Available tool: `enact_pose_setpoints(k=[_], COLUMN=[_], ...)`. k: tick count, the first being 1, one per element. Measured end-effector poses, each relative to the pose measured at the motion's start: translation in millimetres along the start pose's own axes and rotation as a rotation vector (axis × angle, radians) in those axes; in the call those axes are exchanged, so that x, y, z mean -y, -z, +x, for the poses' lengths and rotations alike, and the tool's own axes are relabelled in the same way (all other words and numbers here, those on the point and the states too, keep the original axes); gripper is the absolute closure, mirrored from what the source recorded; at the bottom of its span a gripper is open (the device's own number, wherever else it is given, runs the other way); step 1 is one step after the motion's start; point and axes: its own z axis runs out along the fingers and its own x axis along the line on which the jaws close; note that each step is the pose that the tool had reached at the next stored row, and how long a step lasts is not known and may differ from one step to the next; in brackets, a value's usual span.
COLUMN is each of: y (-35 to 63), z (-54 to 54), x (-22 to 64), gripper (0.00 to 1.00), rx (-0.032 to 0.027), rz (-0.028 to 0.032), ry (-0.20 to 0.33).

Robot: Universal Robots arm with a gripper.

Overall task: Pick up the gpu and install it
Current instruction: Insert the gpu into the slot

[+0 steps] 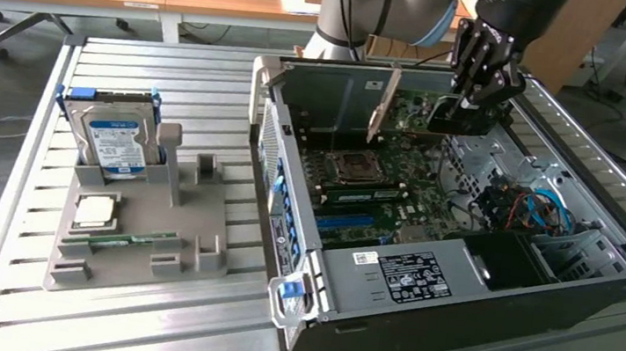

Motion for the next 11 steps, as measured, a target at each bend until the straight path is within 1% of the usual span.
enact_pose_setpoints(k=[6,9,11], y=[0.0,-0.1,-0.1], z=[0.0,0.0,0.0], x=[0.0,0.2,0.1], gripper=[0.73,0.73,0.73], rx=[0.0,-0.0012,-0.0012], rz=[-0.0001,-0.0056,-0.0061], ry=[0.0,0.0,0.0])
